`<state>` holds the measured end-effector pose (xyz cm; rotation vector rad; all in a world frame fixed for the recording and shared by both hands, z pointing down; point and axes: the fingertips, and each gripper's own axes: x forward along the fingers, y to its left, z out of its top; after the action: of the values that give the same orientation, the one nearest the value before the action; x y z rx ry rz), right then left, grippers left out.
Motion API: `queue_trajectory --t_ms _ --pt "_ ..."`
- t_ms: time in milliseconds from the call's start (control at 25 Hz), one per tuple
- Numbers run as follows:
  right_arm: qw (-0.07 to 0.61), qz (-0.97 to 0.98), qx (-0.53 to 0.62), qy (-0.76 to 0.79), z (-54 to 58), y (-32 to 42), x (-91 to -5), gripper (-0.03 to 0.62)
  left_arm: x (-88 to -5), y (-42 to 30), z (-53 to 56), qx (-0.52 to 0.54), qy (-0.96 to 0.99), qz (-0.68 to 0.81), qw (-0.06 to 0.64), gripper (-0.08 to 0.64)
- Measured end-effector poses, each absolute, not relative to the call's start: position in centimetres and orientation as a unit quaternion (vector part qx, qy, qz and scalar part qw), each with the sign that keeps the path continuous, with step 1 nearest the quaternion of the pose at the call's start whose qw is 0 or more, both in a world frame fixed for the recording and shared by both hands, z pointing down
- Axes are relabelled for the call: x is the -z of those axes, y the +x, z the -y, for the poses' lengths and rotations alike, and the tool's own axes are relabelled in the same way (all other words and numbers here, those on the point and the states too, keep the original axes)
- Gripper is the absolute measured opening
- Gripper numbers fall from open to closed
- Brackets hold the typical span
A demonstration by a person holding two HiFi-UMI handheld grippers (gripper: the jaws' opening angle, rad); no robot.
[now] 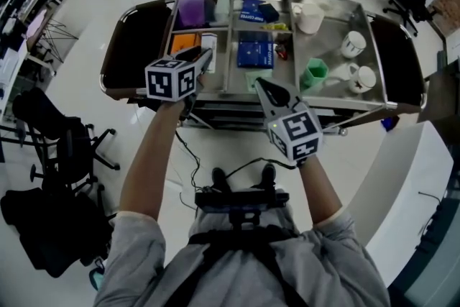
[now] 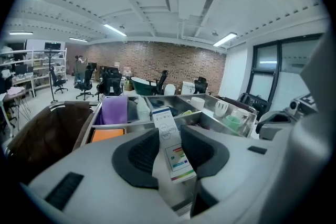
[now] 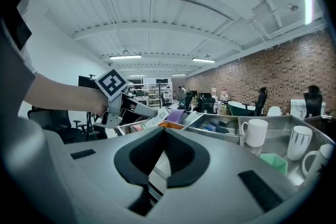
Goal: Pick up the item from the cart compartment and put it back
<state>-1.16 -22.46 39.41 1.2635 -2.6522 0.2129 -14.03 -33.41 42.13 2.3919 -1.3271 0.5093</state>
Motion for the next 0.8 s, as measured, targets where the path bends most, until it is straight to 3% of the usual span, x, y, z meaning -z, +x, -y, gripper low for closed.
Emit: queue_trajectory --t_ms 800 --pt "0.104 0.894 -0.073 0.429 23.0 -0.6 -40.0 0.009 -48.9 -12.2 37.1 -0.284 0.810 0.448 0.252 0.137"
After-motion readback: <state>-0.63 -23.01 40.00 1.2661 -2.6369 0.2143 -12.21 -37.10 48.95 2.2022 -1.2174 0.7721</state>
